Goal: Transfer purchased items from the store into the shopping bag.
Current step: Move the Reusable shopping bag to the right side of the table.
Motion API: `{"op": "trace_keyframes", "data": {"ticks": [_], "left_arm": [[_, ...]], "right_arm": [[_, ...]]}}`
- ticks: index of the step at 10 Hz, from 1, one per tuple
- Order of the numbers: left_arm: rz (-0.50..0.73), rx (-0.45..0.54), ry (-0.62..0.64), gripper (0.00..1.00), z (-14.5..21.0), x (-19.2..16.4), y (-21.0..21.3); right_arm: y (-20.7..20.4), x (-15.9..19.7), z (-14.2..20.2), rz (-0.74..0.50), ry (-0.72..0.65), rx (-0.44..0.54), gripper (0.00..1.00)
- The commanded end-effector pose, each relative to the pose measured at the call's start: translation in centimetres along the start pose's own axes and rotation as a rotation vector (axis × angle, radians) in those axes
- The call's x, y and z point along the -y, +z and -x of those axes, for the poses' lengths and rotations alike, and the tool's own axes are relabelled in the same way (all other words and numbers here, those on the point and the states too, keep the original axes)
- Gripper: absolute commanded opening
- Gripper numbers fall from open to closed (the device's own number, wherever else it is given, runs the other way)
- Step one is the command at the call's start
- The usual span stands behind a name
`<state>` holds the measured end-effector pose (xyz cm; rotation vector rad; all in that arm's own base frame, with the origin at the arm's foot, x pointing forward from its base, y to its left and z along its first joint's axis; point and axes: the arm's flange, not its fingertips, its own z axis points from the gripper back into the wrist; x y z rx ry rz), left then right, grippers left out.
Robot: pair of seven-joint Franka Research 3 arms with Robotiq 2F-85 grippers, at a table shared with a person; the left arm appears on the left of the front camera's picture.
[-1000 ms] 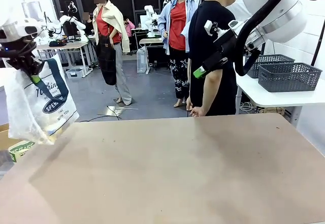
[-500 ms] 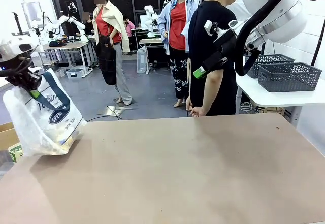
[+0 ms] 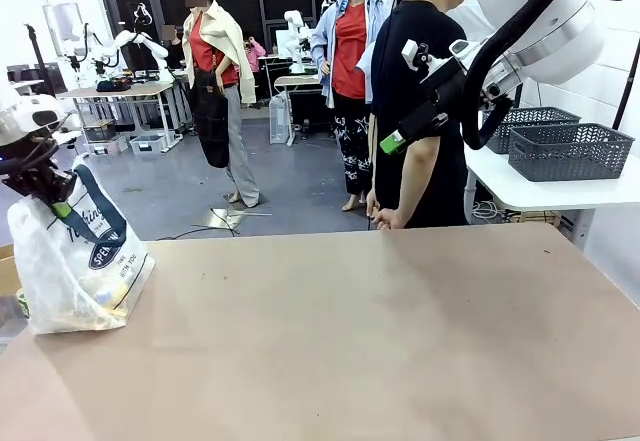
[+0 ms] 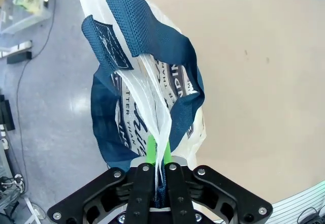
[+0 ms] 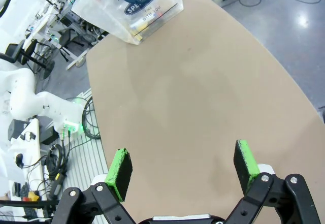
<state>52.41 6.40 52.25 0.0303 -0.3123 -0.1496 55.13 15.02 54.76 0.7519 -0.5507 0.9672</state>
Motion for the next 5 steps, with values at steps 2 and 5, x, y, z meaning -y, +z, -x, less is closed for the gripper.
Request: {"op": "trace_keyframes", "data": {"ticks": [2, 5], "left_arm": [[0.000, 0.000, 0.000, 0.00, 0.00, 0.00, 0.00], [0.000, -0.002, 0.010, 0.03, 0.02, 0.06, -0.04]], "right_arm": [[-0.07, 0.12, -0.17, -0.010, -0.007, 0.011, 1.00], [-0.07, 0.12, -0.17, -0.010, -0.007, 0.011, 1.00]]}}
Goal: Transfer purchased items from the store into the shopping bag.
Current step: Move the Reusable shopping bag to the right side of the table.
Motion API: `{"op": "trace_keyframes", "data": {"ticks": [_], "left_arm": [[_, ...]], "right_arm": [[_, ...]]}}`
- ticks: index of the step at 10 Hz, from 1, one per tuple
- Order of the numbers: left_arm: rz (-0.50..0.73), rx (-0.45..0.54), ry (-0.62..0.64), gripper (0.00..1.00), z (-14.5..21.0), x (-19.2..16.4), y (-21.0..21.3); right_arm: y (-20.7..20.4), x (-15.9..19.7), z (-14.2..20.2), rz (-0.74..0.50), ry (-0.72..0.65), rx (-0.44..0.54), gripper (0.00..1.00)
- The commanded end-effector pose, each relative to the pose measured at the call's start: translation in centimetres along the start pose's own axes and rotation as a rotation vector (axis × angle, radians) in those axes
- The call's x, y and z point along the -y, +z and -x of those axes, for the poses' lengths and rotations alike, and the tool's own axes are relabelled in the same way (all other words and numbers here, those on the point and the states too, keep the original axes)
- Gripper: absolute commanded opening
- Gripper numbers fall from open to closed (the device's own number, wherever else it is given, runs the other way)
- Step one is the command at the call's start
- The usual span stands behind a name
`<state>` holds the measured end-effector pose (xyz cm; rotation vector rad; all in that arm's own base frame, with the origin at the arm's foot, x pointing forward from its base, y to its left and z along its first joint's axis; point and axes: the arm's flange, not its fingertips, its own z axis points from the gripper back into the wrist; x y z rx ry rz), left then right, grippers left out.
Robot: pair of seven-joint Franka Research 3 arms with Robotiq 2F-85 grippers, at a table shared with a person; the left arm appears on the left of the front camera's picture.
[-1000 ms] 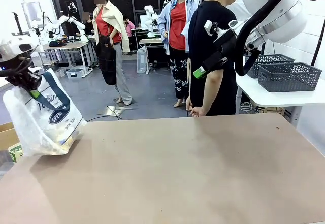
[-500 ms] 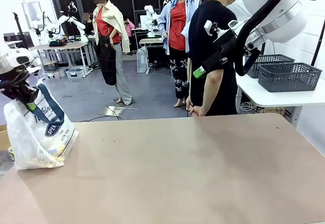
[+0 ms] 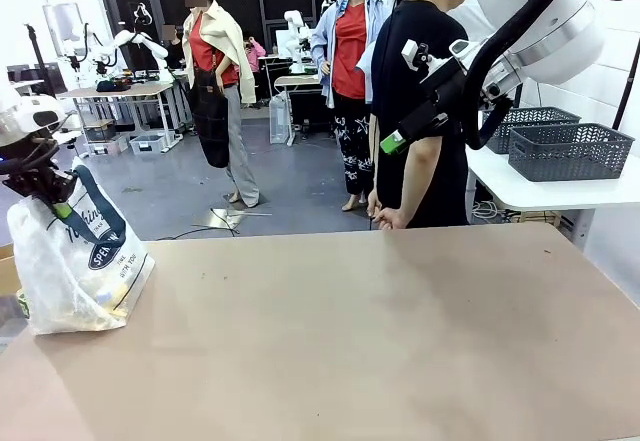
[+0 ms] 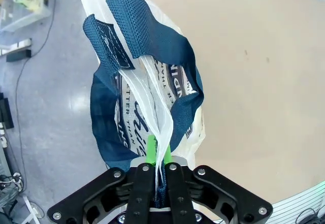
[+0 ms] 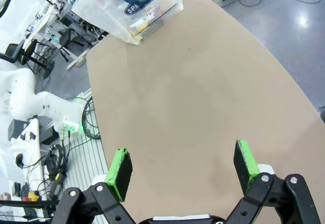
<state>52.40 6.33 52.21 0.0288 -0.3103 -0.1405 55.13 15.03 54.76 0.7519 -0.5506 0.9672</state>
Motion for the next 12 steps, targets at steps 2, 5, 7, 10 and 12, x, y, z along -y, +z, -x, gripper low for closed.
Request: {"op": "trace_keyframes", "data": {"ticks": [2, 5, 7, 10, 12], "left_arm": [[-0.001, -0.009, -0.028, 0.43, -0.4, 0.5, 0.7], [-0.041, -0.048, -0.014, 1.00, -1.1, 2.8, 2.4], [-0.024, -0.036, -0.043, 1.00, -1.4, 4.3, 4.4], [-0.010, -0.036, -0.096, 1.00, -1.4, 6.5, 6.2], [-0.005, -0.039, -0.112, 1.00, -1.6, 7.1, 7.1]], "right_arm": [[-0.1, 0.1, -0.2, -0.010, -0.007, 0.011, 1.00], [-0.1, 0.1, -0.2, -0.010, -0.007, 0.011, 1.00], [-0.1, 0.1, -0.2, -0.010, -0.007, 0.011, 1.00], [-0.1, 0.1, -0.2, -0.010, -0.007, 0.011, 1.00], [-0.1, 0.1, -0.2, -0.010, -0.007, 0.011, 1.00]]}}
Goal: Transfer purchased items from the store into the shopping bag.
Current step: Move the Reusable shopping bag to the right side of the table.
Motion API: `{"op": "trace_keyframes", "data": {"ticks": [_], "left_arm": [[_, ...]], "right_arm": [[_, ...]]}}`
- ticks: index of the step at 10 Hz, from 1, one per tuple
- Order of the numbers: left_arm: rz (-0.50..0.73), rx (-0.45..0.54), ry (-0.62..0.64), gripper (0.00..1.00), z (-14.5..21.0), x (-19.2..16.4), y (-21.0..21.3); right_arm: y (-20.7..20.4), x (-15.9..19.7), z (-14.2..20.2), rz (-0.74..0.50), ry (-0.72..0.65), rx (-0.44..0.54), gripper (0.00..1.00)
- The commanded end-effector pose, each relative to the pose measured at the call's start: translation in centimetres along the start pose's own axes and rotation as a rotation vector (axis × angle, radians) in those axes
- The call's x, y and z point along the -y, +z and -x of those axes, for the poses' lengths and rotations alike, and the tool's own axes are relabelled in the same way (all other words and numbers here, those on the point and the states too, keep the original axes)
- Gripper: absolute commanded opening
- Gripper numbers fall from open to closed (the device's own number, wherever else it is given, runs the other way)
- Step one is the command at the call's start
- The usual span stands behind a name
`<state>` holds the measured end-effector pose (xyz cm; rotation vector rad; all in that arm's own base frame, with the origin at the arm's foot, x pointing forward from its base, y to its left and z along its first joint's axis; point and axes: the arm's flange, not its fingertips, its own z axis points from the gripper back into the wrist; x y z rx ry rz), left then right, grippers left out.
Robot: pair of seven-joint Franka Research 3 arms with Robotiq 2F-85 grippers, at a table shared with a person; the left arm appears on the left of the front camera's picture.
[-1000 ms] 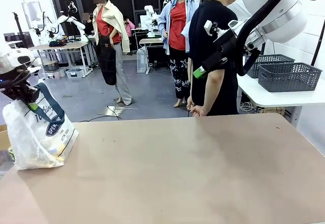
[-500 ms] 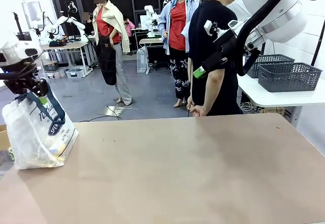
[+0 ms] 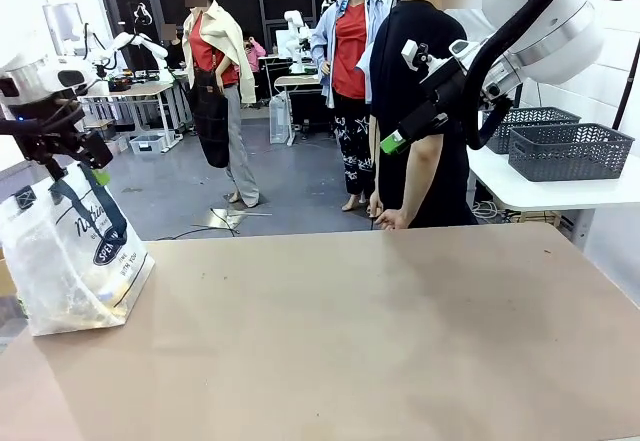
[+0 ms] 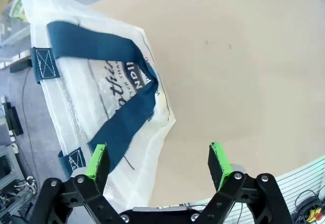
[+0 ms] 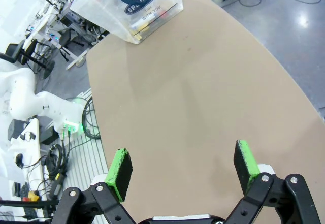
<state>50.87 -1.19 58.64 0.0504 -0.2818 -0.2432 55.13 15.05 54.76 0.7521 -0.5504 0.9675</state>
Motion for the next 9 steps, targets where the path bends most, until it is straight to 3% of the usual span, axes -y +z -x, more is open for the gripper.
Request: {"op": "trace_keyframes", "data": {"ticks": [1, 3, 6, 8, 9], "left_arm": [[0.017, -0.020, -0.020, 1.00, 0.0, 0.1, 1.1], [0.056, -0.027, -0.044, 1.00, -0.4, 0.8, 1.7], [0.145, -0.052, -0.212, 1.00, -0.9, 2.9, 1.8], [0.292, -0.045, -0.382, 1.00, -2.2, 5.2, 1.0], [0.390, 0.005, -0.441, 1.00, -2.9, 6.4, 0.6]], "right_arm": [[0.0, 0.1, -0.2, -0.010, -0.007, 0.011, 1.00], [0.0, 0.1, -0.2, -0.010, -0.007, 0.011, 1.00], [0.0, 0.1, -0.2, -0.010, -0.007, 0.011, 1.00], [0.0, 0.1, -0.2, -0.010, -0.007, 0.011, 1.00], [0.0, 0.1, -0.2, -0.010, -0.007, 0.011, 1.00]]}}
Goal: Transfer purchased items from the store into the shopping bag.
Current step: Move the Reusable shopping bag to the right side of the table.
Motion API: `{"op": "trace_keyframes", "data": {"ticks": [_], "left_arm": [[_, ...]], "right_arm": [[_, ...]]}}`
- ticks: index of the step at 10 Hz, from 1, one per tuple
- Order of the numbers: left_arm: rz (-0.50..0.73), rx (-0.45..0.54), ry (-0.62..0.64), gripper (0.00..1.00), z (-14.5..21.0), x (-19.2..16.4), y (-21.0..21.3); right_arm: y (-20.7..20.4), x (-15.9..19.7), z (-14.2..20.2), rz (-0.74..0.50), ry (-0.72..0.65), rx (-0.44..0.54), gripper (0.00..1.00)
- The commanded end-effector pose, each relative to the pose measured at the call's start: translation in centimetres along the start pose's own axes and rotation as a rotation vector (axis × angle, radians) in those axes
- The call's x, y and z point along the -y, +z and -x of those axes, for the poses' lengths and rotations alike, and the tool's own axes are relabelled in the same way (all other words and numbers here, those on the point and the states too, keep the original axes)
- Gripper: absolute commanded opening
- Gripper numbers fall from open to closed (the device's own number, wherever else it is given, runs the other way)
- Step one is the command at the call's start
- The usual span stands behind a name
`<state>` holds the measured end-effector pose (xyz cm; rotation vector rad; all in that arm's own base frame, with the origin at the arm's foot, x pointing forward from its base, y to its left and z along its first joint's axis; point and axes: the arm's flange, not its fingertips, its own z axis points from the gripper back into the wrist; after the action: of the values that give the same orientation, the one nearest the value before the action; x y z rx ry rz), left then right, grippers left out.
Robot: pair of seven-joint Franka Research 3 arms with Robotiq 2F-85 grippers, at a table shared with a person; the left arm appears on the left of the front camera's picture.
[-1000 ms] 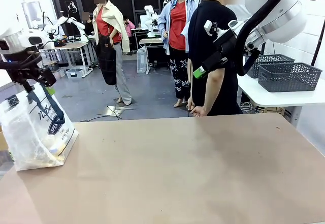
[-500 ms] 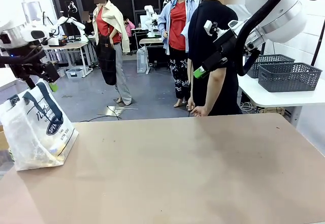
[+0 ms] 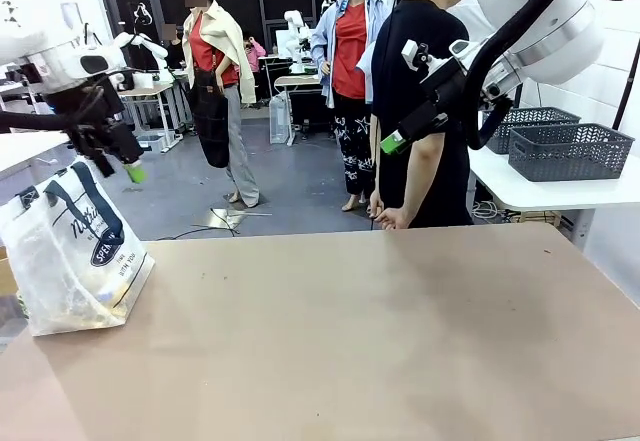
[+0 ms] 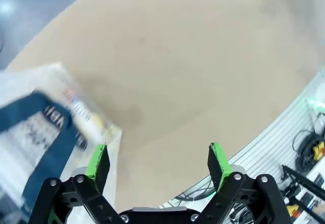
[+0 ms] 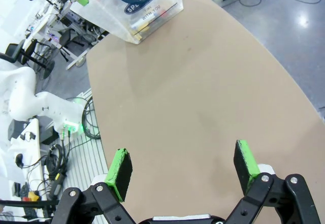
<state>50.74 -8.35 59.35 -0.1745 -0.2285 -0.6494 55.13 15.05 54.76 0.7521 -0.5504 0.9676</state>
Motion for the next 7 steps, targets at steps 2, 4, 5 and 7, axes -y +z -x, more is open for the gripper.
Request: {"op": "trace_keyframes", "data": {"ticks": [2, 4, 5, 7], "left_arm": [[0.248, 0.113, -0.181, 1.00, -2.4, -0.3, -1.1], [0.225, 0.248, -0.324, 1.00, -3.2, 1.7, -1.1], [0.202, 0.300, -0.375, 1.00, -3.4, 2.8, -0.7], [0.201, 0.384, -0.443, 1.00, -3.6, 3.4, -0.1]], "right_arm": [[0.0, 0.1, -0.2, -0.010, -0.008, 0.011, 1.00], [0.0, 0.1, -0.2, -0.010, -0.008, 0.011, 1.00], [0.0, 0.1, -0.2, -0.010, -0.008, 0.011, 1.00], [0.0, 0.1, -0.2, -0.010, -0.008, 0.011, 1.00]]}}
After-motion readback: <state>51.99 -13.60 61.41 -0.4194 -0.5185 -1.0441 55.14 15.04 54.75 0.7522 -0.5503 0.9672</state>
